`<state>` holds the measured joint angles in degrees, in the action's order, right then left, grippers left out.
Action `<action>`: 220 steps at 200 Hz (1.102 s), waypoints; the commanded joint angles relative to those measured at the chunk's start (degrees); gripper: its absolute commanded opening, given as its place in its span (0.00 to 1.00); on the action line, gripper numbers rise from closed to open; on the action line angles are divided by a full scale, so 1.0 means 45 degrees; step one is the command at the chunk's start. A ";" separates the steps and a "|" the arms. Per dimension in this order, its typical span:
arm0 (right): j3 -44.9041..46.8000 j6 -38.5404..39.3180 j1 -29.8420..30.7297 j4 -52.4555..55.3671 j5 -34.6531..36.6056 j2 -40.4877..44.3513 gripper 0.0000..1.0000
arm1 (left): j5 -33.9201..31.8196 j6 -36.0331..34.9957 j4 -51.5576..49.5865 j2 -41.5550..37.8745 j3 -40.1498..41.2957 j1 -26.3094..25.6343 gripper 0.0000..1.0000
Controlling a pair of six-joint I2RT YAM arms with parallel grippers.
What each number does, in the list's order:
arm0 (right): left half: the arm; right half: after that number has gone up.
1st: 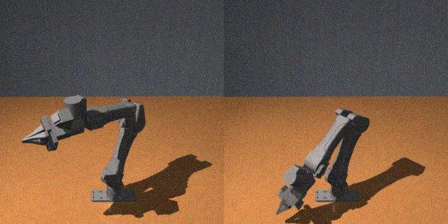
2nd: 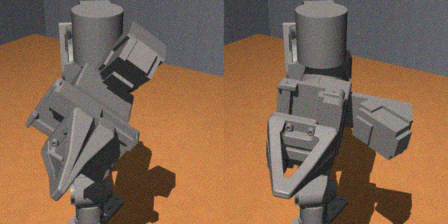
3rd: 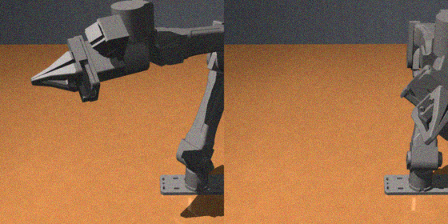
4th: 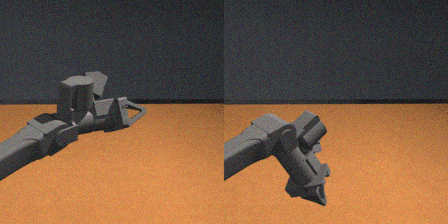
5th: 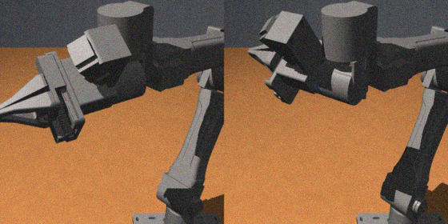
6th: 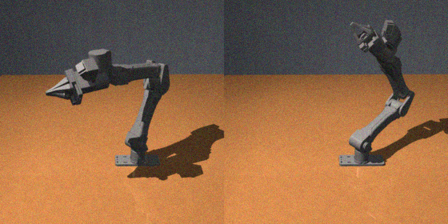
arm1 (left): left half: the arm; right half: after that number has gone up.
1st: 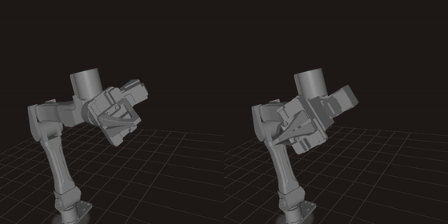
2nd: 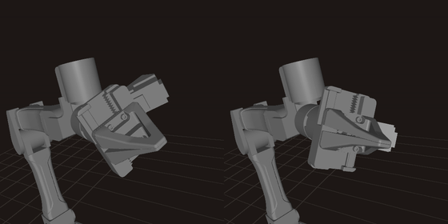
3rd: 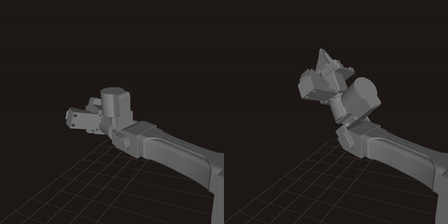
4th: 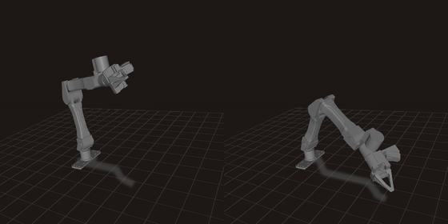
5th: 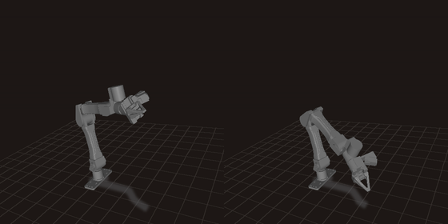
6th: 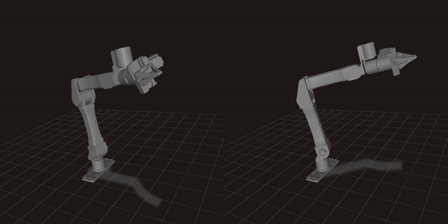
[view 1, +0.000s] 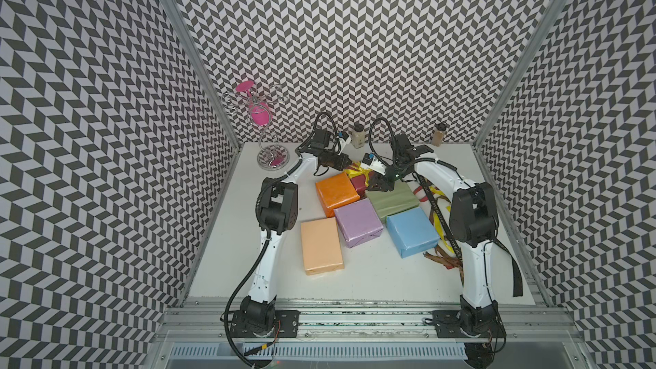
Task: Untie the ribbon bows on the gift boxes
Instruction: Untie the ribbon from the gift box.
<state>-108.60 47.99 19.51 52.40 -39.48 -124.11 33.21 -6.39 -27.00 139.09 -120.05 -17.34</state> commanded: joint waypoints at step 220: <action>-0.1186 -0.0235 -0.1737 -0.5715 0.0284 -0.1520 0.62 | -0.0719 -0.0873 -0.0483 -0.0615 0.0428 -0.0296 0.08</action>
<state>-111.48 48.27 11.33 32.05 -34.68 -126.93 30.81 -9.39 -27.11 137.86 -118.76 -17.98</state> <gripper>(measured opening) 0.623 0.086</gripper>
